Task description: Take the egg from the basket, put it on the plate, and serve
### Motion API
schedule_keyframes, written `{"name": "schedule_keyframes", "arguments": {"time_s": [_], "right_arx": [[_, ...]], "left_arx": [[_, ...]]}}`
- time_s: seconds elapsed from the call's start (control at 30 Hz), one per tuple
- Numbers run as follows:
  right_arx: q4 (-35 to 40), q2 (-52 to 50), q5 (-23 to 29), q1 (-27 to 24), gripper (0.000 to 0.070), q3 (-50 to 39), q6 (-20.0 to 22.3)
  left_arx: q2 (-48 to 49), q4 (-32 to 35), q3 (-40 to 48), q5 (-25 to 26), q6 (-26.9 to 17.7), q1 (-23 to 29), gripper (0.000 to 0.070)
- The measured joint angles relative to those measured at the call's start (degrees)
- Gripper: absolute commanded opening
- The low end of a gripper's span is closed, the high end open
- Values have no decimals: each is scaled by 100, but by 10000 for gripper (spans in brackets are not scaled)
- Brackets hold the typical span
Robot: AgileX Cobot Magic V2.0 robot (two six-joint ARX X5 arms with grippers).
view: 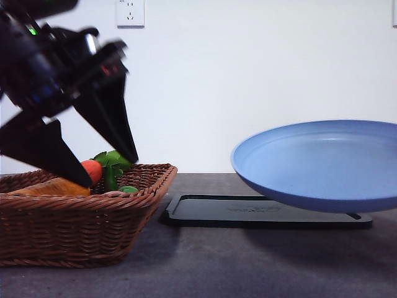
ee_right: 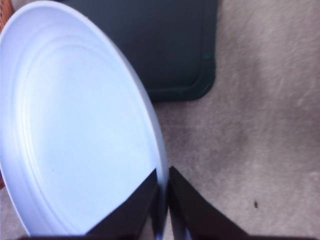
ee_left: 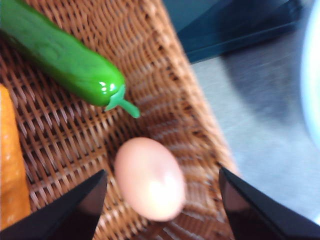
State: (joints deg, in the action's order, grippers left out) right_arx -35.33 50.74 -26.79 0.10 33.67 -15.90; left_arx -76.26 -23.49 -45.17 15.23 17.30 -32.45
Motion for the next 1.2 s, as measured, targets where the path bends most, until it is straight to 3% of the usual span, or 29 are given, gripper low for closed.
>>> {"name": "schedule_keyframes", "arguments": {"time_s": [0.57, 0.67, 0.9, 1.2], "right_arx": [[-88, -85, 0, -26, 0, 0, 0], [-88, -85, 0, -26, 0, 0, 0], [-88, -85, 1, -26, 0, 0, 0], [-88, -85, 0, -26, 0, 0, 0]], "left_arx": [[-792, 209, -20, -16, 0, -15, 457], [-836, 207, -44, -17, -1, -15, 415], [-860, 235, -47, -32, 0, -16, 215], [-861, 78, -123, -28, -4, -15, 199]]}}
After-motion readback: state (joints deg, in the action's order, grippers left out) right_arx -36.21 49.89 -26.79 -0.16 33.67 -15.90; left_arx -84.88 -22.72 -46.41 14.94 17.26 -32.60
